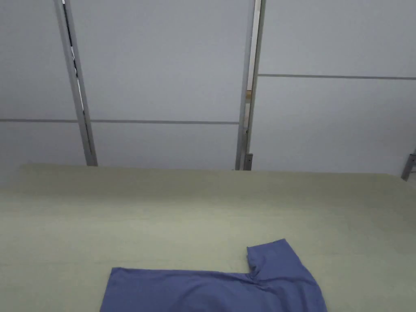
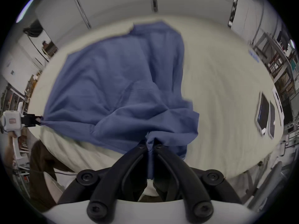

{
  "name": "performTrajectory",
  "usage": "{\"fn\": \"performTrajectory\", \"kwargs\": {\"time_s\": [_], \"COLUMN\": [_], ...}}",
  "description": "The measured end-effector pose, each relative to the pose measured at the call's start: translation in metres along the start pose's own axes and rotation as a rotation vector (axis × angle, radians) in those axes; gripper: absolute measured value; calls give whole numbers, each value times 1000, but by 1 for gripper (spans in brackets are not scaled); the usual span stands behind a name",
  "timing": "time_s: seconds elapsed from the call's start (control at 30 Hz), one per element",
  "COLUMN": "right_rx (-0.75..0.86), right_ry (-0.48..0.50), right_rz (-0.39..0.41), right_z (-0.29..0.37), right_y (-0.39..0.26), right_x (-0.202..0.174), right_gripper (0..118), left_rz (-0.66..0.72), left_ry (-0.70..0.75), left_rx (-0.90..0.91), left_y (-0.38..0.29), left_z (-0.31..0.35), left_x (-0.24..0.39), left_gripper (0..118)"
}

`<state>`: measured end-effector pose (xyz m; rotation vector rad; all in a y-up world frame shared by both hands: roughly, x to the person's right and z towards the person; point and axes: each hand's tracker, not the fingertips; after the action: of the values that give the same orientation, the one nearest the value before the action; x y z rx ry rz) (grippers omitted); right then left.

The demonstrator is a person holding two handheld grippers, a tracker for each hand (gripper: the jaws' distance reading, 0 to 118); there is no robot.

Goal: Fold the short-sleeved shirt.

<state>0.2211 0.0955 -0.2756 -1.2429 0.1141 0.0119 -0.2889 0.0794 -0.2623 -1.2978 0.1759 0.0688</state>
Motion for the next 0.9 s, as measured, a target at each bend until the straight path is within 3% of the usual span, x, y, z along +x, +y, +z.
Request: {"fn": "performTrajectory", "kwargs": {"time_s": [0.07, 0.13, 0.17, 0.2, 0.23, 0.27, 0.3, 0.47, 0.53, 0.57, 0.6, 0.63, 0.67, 0.7, 0.73, 0.77, 0.8, 0.9], "right_rx": [-41, -43, -38, -24, 43, 123, 243, 932, 1071, 1127, 1178, 1203, 1248, 1235, 1197, 1221, 1221, 1155], "right_ry": [-28, -15, -17, -28, -59, -87, -108, -22, 24, 74, 94, 49, -11, 121, 176, 81, 58, 64], "right_rz": [40, 15, 13, 13, 21, 22, 14, -168, -201, -199, -202, -222, -258, -185, -148, -169, -128, -95], "right_z": [-15, -19, -16, -8, 5, 22, 45, 172, 204, 218, 227, 234, 241, 249, 254, 256, 249, 238], "right_y": [-2, -2, 1, 5, 7, 7, 6, 5, 10, 10, 10, 11, 5, 3, 1, -5, 6, 6], "right_x": [0, 1, 1, 0, 0, 1, 3, 1, -3, -3, -7, -12, -15, -10, -10, -16, -24, -29], "right_gripper": [4, 7, 24, 53, 89, 117, 118, 118, 118, 107, 71, 4, 1, 2, 2, 2, 2, 2], "left_rz": [-20, -26, -44, -75, -88, -78, -52, 129, 172, 179, 177, 186, 245, 207, 150, 170, 156, 122], "left_ry": [-12, -9, -13, -11, 17, 33, 11, -105, -158, -187, -213, -202, -124, -184, -257, -224, -203, -216], "left_rx": [21, 21, 38, 95, 169, 263, 361, 928, 1065, 1099, 1137, 1162, 1183, 1163, 1150, 1152, 1135, 903], "left_y": [2, 5, 5, 5, 2, -1, -5, -27, -23, -22, -24, -19, -22, -23, -23, -22, -23, -16], "left_z": [-4, 3, 8, 18, 35, 57, 81, 208, 234, 248, 260, 264, 271, 276, 278, 277, 273, 239], "left_x": [-1, -1, -2, -3, -3, -6, -10, -15, -10, -10, -10, -10, -9, -16, -19, -20, -22, -30], "left_gripper": [0, 0, 10, 32, 70, 114, 118, 118, 118, 117, 93, 27, 0, 0, 0, 0, 0, 0]}}
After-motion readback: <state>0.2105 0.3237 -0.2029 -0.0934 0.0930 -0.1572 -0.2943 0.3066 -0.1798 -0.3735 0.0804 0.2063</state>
